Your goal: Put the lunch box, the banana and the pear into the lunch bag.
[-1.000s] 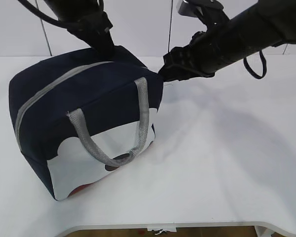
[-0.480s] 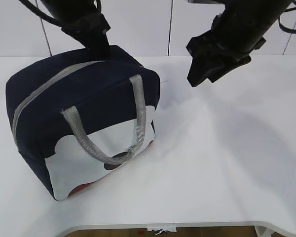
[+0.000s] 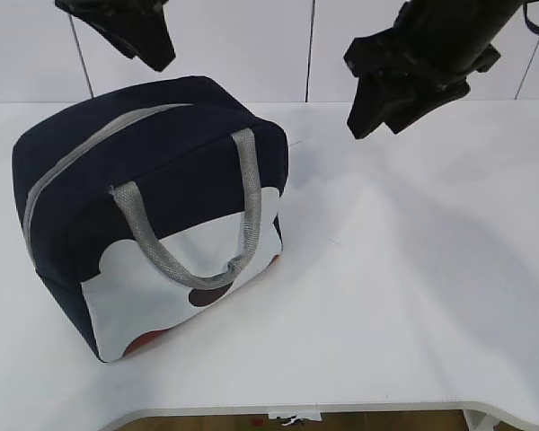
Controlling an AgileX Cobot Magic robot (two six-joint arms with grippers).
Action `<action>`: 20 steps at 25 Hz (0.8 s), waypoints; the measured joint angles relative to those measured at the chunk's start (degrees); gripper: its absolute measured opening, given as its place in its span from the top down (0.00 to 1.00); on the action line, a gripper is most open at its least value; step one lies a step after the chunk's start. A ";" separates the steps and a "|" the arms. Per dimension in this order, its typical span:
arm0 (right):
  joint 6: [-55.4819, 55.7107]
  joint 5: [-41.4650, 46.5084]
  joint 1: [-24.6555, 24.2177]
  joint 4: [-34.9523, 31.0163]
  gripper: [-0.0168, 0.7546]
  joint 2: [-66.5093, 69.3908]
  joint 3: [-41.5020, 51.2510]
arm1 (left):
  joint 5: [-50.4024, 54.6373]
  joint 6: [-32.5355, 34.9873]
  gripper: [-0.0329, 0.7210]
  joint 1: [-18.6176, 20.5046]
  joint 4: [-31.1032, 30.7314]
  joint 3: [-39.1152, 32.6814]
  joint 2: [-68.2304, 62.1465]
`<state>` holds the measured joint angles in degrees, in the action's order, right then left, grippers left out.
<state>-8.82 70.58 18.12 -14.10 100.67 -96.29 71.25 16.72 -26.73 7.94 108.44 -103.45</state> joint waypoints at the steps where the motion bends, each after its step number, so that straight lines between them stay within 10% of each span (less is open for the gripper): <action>1: 0.25 0.00 0.00 0.14 0.48 -0.47 0.00 | 0.10 -1.25 0.50 0.00 -0.57 0.00 1.66; 20: 1.36 1.12 0.00 2.46 0.48 -26.26 16.33 | 0.93 -7.63 0.49 0.00 -7.46 -20.51 32.52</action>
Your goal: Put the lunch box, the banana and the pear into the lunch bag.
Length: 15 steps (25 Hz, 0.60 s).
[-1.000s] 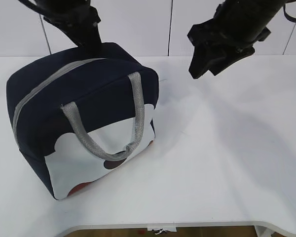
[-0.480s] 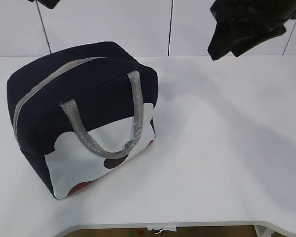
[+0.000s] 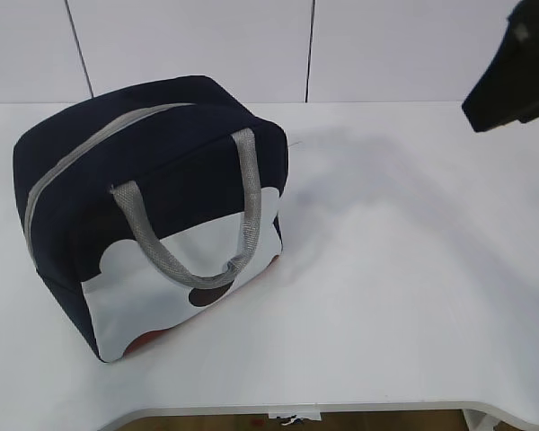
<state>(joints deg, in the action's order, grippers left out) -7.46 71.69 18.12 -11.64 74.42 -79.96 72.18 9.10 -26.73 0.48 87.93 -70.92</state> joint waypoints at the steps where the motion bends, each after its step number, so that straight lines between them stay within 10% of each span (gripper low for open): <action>1: -0.10 -0.01 0.00 0.00 0.48 -1.32 0.95 | 0.09 0.00 0.49 0.00 -0.48 -2.06 2.81; 15: -0.18 0.24 0.00 -2.05 0.48 -20.73 14.29 | 0.39 0.00 0.50 0.00 -0.48 -20.27 30.62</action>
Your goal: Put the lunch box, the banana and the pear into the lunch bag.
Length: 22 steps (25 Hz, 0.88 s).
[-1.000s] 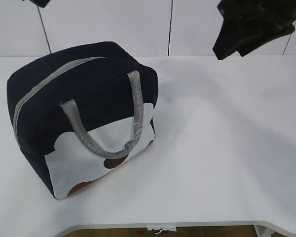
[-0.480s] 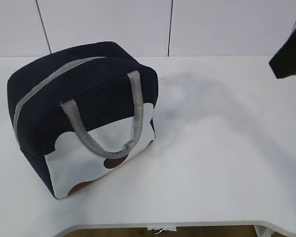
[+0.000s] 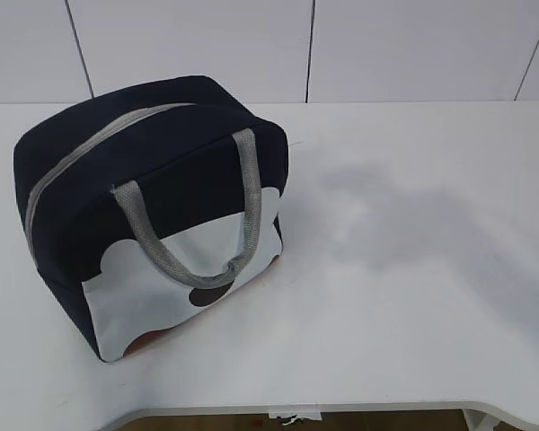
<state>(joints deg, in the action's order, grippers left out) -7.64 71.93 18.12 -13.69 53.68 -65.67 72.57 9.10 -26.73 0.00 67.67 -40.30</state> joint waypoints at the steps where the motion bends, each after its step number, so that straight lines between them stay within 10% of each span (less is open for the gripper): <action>1: 0.00 0.00 0.00 -0.39 0.48 -1.16 0.77 | 0.10 0.00 0.50 0.00 0.00 -1.17 2.42; 22: -3.00 0.62 0.00 -0.47 0.48 -38.33 25.30 | 0.35 0.00 0.64 0.00 2.57 -27.59 27.38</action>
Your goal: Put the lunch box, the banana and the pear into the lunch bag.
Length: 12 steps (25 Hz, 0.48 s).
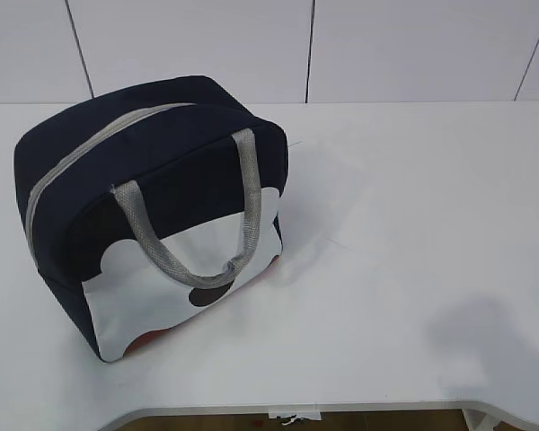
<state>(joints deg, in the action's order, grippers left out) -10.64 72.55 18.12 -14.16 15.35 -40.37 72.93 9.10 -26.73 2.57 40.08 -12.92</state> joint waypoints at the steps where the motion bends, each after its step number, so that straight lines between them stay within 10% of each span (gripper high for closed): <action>1: -0.30 0.00 0.00 0.43 0.48 -1.97 1.40 | -1.42 0.00 0.64 0.00 0.23 -1.86 1.85; 12: -0.53 -8.45 0.00 1.82 0.48 -16.18 9.69 | -10.18 0.00 0.64 0.00 1.73 -8.26 9.71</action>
<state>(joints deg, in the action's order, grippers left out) -11.18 64.11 18.12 -12.34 -0.83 -30.68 62.74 9.10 -26.73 4.29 31.81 -3.21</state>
